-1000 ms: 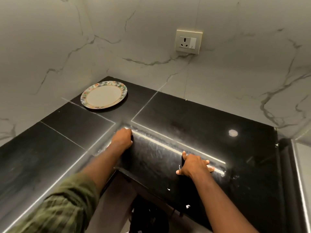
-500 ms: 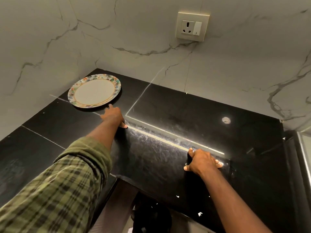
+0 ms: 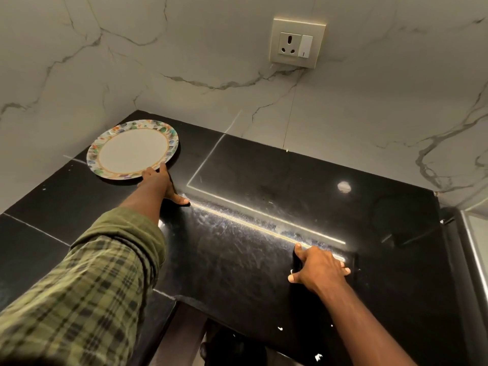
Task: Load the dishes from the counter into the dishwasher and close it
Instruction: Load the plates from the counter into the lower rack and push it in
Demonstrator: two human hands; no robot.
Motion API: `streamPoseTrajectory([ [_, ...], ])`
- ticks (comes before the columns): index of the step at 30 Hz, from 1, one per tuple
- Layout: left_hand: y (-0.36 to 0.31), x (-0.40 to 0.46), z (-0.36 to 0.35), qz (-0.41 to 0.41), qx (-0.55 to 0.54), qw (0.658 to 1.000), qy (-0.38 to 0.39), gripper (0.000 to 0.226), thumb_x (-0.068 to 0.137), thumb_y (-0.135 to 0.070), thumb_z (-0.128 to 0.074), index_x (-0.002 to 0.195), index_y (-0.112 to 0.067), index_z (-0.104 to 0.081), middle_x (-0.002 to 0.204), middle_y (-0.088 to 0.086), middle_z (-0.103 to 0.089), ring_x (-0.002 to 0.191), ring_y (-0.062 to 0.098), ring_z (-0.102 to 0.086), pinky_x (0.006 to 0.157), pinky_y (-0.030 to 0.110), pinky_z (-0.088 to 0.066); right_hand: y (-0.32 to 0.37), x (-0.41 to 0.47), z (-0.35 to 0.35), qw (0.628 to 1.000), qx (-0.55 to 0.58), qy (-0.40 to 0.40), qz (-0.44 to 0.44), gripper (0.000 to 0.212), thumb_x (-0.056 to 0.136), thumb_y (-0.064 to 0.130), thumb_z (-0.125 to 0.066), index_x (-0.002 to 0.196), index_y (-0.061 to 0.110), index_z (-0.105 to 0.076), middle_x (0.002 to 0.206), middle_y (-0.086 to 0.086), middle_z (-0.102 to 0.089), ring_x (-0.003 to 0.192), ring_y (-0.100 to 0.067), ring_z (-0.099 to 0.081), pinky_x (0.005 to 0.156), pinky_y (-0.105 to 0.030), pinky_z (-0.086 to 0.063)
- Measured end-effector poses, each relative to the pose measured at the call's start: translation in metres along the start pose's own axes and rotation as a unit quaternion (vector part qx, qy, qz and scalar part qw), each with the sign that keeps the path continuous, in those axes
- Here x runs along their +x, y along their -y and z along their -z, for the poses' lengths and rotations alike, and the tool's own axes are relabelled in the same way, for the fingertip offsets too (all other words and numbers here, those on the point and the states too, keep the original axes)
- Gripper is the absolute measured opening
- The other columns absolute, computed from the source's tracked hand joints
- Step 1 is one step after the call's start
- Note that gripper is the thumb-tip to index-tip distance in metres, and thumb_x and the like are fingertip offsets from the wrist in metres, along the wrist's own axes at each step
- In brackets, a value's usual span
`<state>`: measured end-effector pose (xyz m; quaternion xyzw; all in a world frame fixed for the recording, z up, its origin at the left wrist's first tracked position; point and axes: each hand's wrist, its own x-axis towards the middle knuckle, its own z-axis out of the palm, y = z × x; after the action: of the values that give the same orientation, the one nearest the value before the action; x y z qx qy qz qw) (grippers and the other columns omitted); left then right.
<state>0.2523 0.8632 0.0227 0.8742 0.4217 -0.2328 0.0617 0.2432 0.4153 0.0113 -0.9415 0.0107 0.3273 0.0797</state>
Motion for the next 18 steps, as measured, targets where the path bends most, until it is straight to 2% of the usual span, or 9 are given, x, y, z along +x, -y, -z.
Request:
streamPoseTrajectory([
  [3,-0.002,0.001,-0.006,-0.013,0.0,0.999,-0.044,0.168,0.032,-0.083,-0.089,0.159,-0.002,-0.014,0.156,0.023,-0.035,0.145,0.043,-0.035,0.116,0.051,-0.037,0.001,0.0,0.001,1.0,-0.004,0.003,0.001,0.072,0.07,0.042,-0.093,0.135,0.034,-0.062,0.148,-0.017,-0.053,0.145,-0.055,-0.032,0.108,-0.075,-0.031],
  [5,-0.006,-0.011,-0.009,-0.04,0.026,0.996,-0.069,0.136,0.047,-0.083,-0.085,0.145,0.0,-0.042,0.138,0.018,-0.053,0.13,0.038,-0.051,0.106,0.044,-0.045,0.002,-0.002,0.002,1.0,0.001,0.003,0.001,0.067,0.069,0.041,-0.094,0.128,0.032,-0.065,0.146,-0.017,-0.054,0.145,-0.054,-0.034,0.108,-0.075,-0.032],
  [7,-0.011,-0.031,-0.012,-0.07,0.04,0.993,-0.088,0.095,0.066,-0.073,-0.084,0.126,-0.004,-0.059,0.115,0.013,-0.064,0.115,0.033,-0.062,0.094,0.038,-0.049,0.002,-0.004,0.003,1.0,-0.005,0.004,0.008,0.062,0.068,0.041,-0.095,0.123,0.033,-0.067,0.144,-0.017,-0.054,0.143,-0.054,-0.035,0.107,-0.074,-0.036],
  [9,-0.013,-0.05,-0.021,-0.086,0.046,0.989,-0.113,0.067,0.079,-0.059,-0.082,0.116,-0.005,-0.066,0.107,0.012,-0.069,0.107,0.032,-0.067,0.088,0.037,-0.05,0.002,-0.007,0.006,1.0,-0.01,0.0,0.017,0.055,0.069,0.041,-0.095,0.115,0.034,-0.066,0.142,-0.017,-0.054,0.141,-0.053,-0.038,0.105,-0.072,-0.04],
  [12,-0.018,-0.078,-0.044,-0.094,0.019,0.984,-0.147,0.044,0.092,-0.039,-0.077,0.117,-0.004,-0.068,0.114,0.016,-0.072,0.108,0.034,-0.068,0.092,0.04,-0.053,0.001,-0.01,0.005,1.0,-0.012,-0.006,0.026,0.046,0.07,0.043,-0.094,0.104,0.037,-0.064,0.143,-0.017,-0.053,0.14,-0.053,-0.039,0.107,-0.073,-0.039],
  [14,-0.023,-0.099,-0.062,-0.106,0.014,0.981,-0.165,0.04,0.095,-0.036,-0.073,0.119,-0.004,-0.067,0.116,0.016,-0.072,0.109,0.034,-0.069,0.093,0.041,-0.054,0.0,-0.012,0.003,0.999,-0.011,-0.009,0.032,0.06,0.072,0.045,-0.092,0.124,0.042,-0.063,0.149,-0.018,-0.049,0.143,-0.054,-0.034,0.109,-0.073,-0.035],
  [16,-0.031,-0.122,-0.079,-0.136,0.016,0.974,-0.181,0.04,0.098,-0.04,-0.069,0.12,-0.007,-0.064,0.118,0.015,-0.07,0.11,0.031,-0.068,0.092,0.039,-0.052,-0.004,-0.013,-0.001,0.999,-0.021,-0.013,0.045,0.079,0.077,0.048,-0.088,0.144,0.05,-0.047,0.154,-0.02,-0.044,0.145,-0.055,-0.03,0.11,-0.071,-0.036],
  [18,-0.04,-0.149,-0.094,-0.179,0.005,0.966,-0.188,0.038,0.098,-0.041,-0.068,0.118,-0.009,-0.062,0.118,0.013,-0.07,0.109,0.03,-0.068,0.091,0.039,-0.051,-0.009,-0.018,-0.004,0.997,-0.038,-0.023,0.062,0.084,0.084,0.051,-0.081,0.153,0.053,-0.032,0.156,-0.021,-0.04,0.146,-0.056,-0.027,0.111,-0.068,-0.034],
])
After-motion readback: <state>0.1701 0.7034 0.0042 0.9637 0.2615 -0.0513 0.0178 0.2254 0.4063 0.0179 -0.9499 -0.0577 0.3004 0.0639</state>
